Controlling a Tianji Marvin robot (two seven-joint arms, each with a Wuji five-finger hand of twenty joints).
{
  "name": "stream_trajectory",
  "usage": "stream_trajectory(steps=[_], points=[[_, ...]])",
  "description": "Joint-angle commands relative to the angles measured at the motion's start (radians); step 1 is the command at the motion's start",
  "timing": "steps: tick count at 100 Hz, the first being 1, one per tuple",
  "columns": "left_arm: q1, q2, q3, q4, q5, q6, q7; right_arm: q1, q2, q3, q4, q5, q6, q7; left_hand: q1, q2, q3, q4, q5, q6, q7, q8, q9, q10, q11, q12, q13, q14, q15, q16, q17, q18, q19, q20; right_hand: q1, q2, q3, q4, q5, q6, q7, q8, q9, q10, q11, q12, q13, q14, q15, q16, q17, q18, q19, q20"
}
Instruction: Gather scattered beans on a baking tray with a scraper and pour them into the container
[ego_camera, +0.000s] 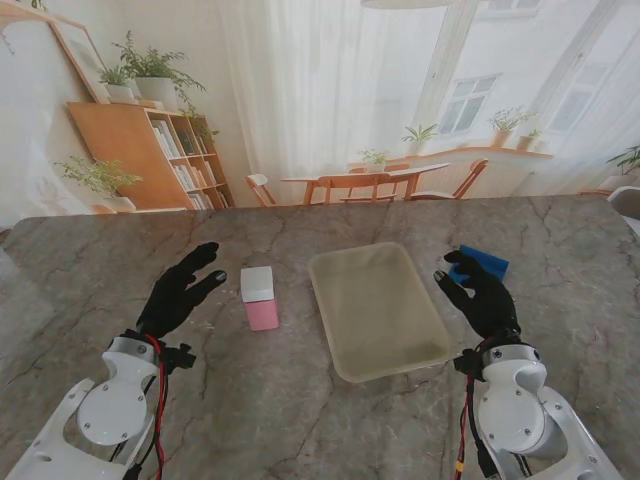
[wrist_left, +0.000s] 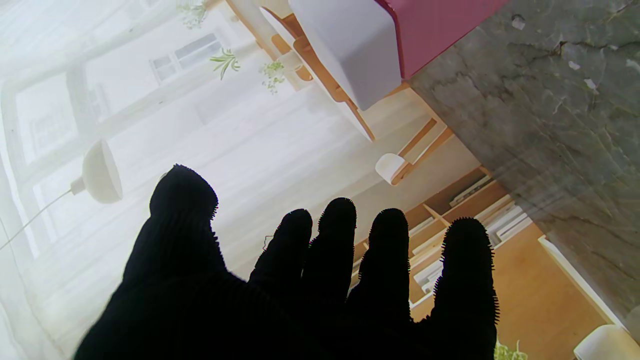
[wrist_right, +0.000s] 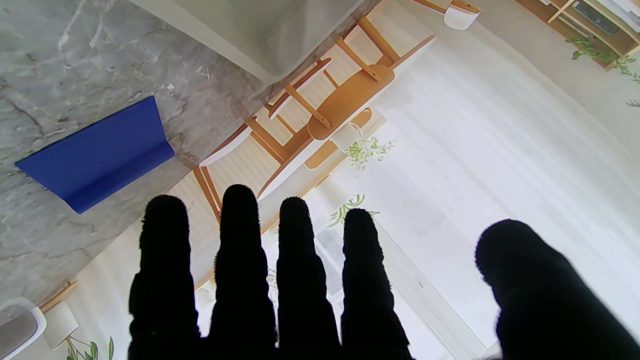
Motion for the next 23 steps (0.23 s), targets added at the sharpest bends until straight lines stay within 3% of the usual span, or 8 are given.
stream_trajectory(steps=[1, 23], points=[[0.002, 0.002, 0.006, -0.002, -0.006, 0.006, -0.008, 0.000, -0.004, -0.002, 0.003, 0.007, 0.002, 0.016, 0.003, 0.017, -0.019, 0.042, 0.010, -0.033, 0.007, 0.011, 0.009, -0.029, -0.004, 0.013, 0.015, -0.005, 0.007, -0.002, 0.000, 0.014, 0.018, 0.027, 0.000, 0.027, -0.034, 0.014, -0.045, -0.027, -0.014, -0.011, -0.024, -0.015, -0.021, -0.011, -0.020, -0.015, 0.008, 0.011, -0.011, 0.003, -0.011, 0.021], [0.001, 0.003, 0.007, 0.002, -0.006, 0.000, -0.011, 0.003, -0.005, -0.004, 0.006, 0.011, 0.000, 0.015, 0.006, 0.018, -0.018, 0.042, 0.010, -0.033, 0.006, 0.012, 0.005, -0.030, -0.005, 0.012, 0.015, -0.005, 0.006, -0.001, -0.002, 0.009, 0.015, 0.029, 0.003, 0.028, -0.037, 0.014, -0.047, -0.028, -0.016, -0.010, -0.022, -0.014, -0.019, -0.010, -0.022, -0.015, 0.013, 0.012, -0.015, 0.002, -0.010, 0.025]])
